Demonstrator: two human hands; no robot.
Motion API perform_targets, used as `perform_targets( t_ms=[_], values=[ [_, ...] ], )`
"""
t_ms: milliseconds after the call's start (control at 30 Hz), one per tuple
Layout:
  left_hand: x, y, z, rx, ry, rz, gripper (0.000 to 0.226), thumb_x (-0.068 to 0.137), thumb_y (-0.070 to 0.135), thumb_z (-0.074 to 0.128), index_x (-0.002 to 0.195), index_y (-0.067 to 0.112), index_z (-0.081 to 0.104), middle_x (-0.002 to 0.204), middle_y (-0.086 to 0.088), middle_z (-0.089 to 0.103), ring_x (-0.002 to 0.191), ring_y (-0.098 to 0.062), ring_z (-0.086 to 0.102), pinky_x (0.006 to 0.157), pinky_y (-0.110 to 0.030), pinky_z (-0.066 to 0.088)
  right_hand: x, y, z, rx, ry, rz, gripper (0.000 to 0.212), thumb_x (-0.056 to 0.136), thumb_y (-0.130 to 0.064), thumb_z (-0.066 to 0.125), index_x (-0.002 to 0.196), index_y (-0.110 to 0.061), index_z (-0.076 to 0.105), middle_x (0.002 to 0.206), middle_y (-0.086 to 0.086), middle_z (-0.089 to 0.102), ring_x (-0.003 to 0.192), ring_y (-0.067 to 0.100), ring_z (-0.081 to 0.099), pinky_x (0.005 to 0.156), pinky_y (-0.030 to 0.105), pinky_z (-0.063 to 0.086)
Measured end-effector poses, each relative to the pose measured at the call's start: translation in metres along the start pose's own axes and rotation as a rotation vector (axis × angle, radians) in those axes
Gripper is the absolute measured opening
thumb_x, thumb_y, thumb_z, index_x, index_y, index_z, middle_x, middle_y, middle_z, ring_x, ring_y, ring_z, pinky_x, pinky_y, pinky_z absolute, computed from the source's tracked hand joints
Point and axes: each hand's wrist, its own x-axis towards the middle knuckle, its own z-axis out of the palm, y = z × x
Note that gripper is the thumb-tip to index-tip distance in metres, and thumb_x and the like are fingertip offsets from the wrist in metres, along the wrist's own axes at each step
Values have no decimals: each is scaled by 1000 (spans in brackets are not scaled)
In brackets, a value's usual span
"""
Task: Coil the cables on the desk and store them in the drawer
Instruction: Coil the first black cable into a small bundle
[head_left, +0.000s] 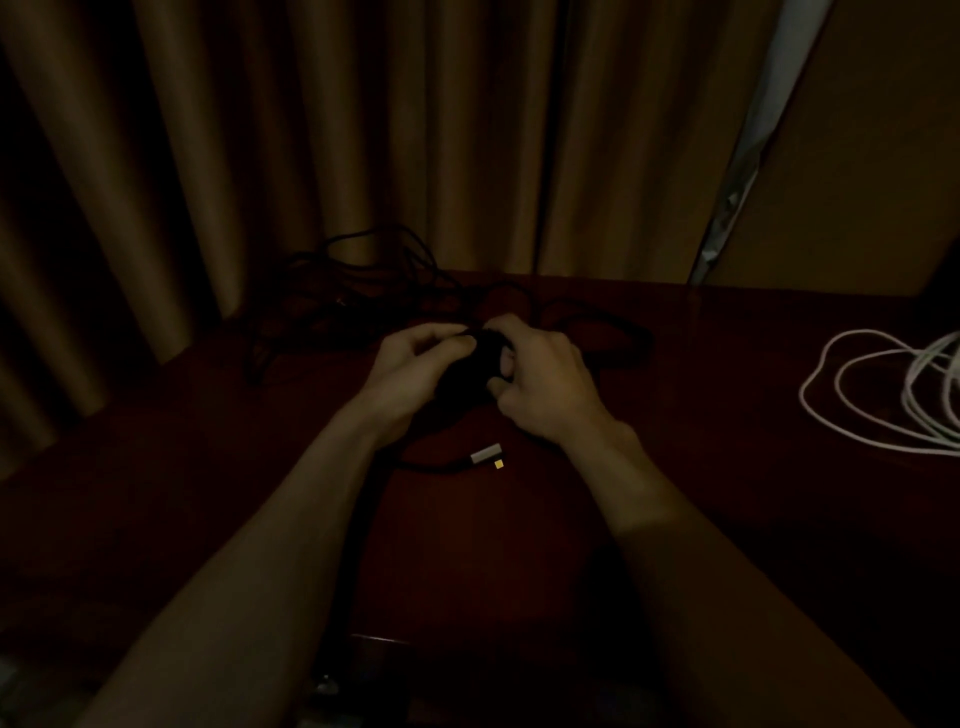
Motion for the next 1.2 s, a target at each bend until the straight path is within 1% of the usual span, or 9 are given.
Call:
perform_targets(
  t_ms=[167,367,433,600,767,900,1000,1100,1200],
  values=[
    [0,4,9,-111,121,2,22,94,22,74,116,23,74,113,-2,75,106,-16,73,91,-34,60,2,-1,2,170,74,113,34,87,-7,70,111,-23,52,85,-5,66,77,15,68,74,45,60],
    [-1,8,10,-248,152,-51,24,98,16,68,122,15,72,113,-6,74,106,-20,73,90,-37,61,5,2,0,309,66,167,15,92,-14,72,94,-21,59,80,-4,67,74,14,68,66,35,57],
    [2,8,8,-348,139,-81,27,100,13,65,126,10,70,117,-11,74,111,-25,72,92,-40,60,6,3,0,417,53,170,7,99,-16,66,93,-13,62,77,1,70,69,14,70,66,36,57],
    [2,9,3,-546,0,-134,44,97,21,60,137,2,61,135,-19,67,125,-33,65,98,-41,57,8,3,-1,673,46,205,10,101,-18,64,95,-11,62,80,3,72,68,8,70,65,17,54],
    [-2,10,6,-613,-89,-136,32,107,23,44,124,6,66,122,-13,73,116,-27,70,100,-41,55,9,5,0,858,3,257,13,101,-22,65,99,-10,63,80,2,71,68,8,66,71,21,54],
    [-1,12,9,-491,-56,-146,32,108,23,44,131,8,62,128,-14,70,113,-27,72,84,-39,61,8,10,0,874,42,274,16,99,-22,69,92,-10,62,75,2,69,63,9,63,69,26,54],
    [-5,9,11,-179,-63,-39,31,98,16,67,129,12,61,121,-9,71,112,-26,72,87,-39,62,5,11,2,823,92,241,20,99,-19,69,92,-2,60,70,4,65,59,10,61,62,26,52],
    [-9,2,11,154,-23,93,48,81,7,85,121,13,58,111,-4,70,89,-5,73,73,-22,58,4,13,1,773,49,190,17,100,-17,67,93,-3,59,69,4,64,60,7,60,60,23,50],
    [-11,1,11,228,55,191,48,80,12,88,119,9,59,104,4,69,80,10,68,64,-9,51,4,13,0,746,-29,151,13,105,-14,57,93,-9,59,76,3,63,66,6,59,67,24,49]
  ],
)
